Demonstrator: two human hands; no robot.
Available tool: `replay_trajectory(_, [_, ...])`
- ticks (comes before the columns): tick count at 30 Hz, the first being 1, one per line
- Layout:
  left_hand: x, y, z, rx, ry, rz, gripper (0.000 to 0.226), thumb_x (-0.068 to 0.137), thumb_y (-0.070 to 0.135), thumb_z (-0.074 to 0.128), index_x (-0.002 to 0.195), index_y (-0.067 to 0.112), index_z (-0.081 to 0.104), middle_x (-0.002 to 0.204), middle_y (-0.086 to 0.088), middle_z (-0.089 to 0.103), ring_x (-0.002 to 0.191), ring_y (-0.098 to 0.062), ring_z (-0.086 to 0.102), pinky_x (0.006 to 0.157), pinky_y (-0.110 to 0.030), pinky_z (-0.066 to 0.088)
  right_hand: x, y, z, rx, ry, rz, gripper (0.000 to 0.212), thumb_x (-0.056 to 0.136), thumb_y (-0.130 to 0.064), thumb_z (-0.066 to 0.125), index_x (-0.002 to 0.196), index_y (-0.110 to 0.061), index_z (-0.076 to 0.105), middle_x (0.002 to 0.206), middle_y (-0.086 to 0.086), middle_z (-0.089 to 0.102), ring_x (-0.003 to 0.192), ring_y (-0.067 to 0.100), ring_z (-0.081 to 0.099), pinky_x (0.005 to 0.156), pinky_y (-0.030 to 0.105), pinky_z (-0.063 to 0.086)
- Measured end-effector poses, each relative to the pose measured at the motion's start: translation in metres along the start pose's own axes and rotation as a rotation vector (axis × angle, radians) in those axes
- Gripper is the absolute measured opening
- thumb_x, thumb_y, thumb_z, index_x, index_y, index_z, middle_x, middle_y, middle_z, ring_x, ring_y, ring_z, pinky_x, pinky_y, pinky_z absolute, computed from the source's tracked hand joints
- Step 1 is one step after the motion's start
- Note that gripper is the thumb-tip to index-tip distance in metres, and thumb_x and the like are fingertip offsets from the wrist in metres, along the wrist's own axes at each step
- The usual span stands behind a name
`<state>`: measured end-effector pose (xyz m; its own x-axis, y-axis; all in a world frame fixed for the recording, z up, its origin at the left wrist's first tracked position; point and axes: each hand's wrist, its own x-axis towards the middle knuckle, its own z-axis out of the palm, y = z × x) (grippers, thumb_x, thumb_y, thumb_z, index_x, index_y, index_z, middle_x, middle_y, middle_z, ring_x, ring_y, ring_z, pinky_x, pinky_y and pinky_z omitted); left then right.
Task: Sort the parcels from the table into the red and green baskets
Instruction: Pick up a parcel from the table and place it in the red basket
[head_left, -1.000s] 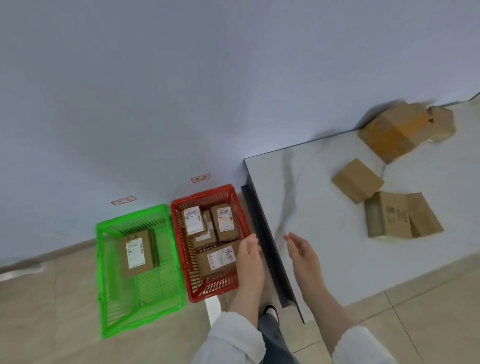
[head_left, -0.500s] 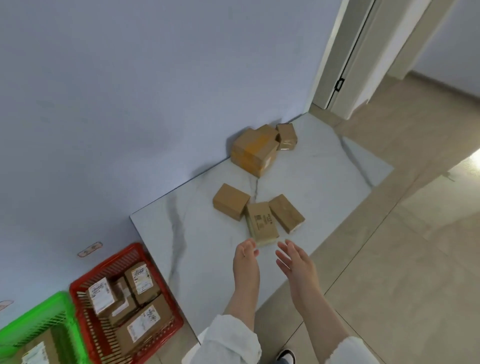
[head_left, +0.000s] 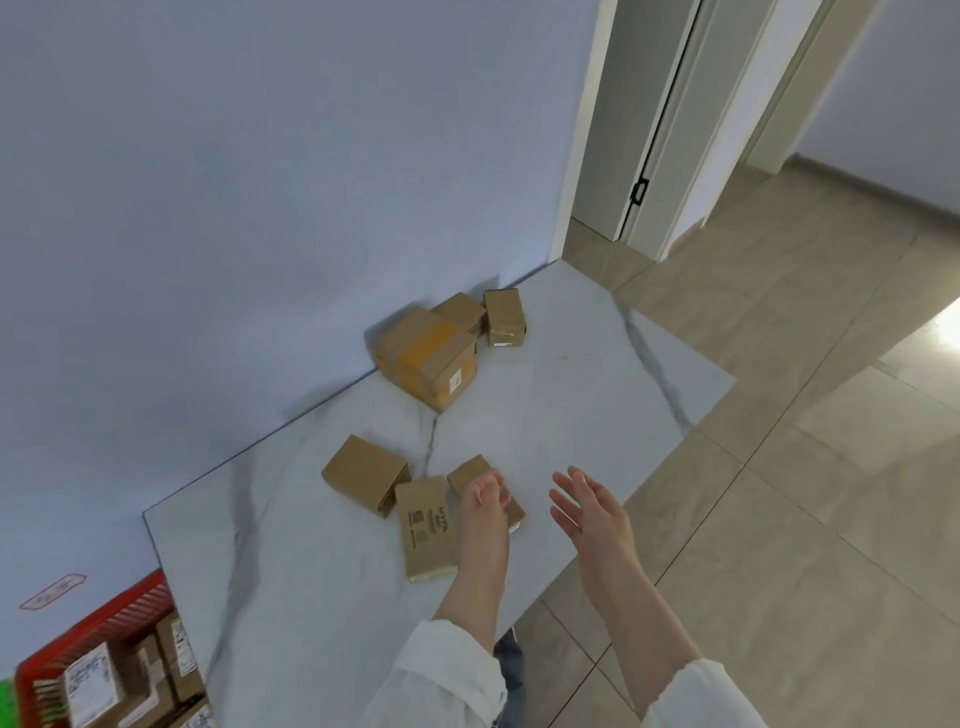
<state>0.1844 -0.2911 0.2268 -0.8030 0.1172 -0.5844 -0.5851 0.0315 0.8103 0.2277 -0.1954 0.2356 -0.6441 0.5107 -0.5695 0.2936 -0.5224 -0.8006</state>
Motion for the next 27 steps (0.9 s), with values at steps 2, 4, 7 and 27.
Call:
replay_trajectory(2, [0.028, 0.015, 0.02, -0.027, 0.015, -0.005, 0.028, 0.1, 0.024, 0.032, 0.118, 0.015, 0.052, 0.125, -0.005, 0.057, 0.107, -0.015, 0.054, 0.102, -0.033, 0.037, 0.031, -0.02, 0.005, -0.019, -0.018, 0.002, 0.027, 0.097, -0.022, 0.048, 0.121, -0.01, 0.052, 0.117, 0.004, 0.061, 0.112, 0.022, 0.057, 0.092, 0.032, 0.045])
replay_trajectory(4, [0.06, 0.031, 0.039, -0.051, 0.029, -0.001, 0.029, 0.101, 0.023, 0.032, 0.121, 0.012, 0.05, 0.126, -0.006, 0.056, 0.107, -0.016, 0.053, 0.103, -0.034, 0.036, 0.067, -0.039, 0.012, -0.04, -0.029, 0.001, 0.027, 0.096, -0.021, 0.049, 0.12, -0.009, 0.052, 0.118, 0.005, 0.061, 0.111, 0.023, 0.057, 0.092, 0.032, 0.046])
replay_trajectory(7, [0.11, 0.052, 0.066, -0.08, 0.06, -0.021, 0.024, 0.101, 0.023, 0.032, 0.114, 0.016, 0.05, 0.126, -0.006, 0.055, 0.109, -0.018, 0.053, 0.103, -0.035, 0.036, 0.123, -0.065, 0.022, -0.085, -0.025, 0.009, 0.024, 0.096, -0.021, 0.048, 0.117, -0.009, 0.053, 0.118, 0.006, 0.061, 0.112, 0.024, 0.057, 0.093, 0.032, 0.045])
replay_trajectory(27, [0.414, 0.103, 0.169, 0.005, 0.301, -0.127, 0.042, 0.098, 0.035, 0.037, 0.135, 0.016, 0.04, 0.142, -0.004, 0.043, 0.128, -0.02, 0.042, 0.103, -0.027, 0.03, 0.476, -0.13, 0.086, -0.552, -0.158, 0.176, 0.055, 0.089, -0.039, 0.056, 0.135, -0.011, 0.044, 0.133, 0.003, 0.052, 0.11, 0.017, 0.052, 0.101, 0.036, 0.042])
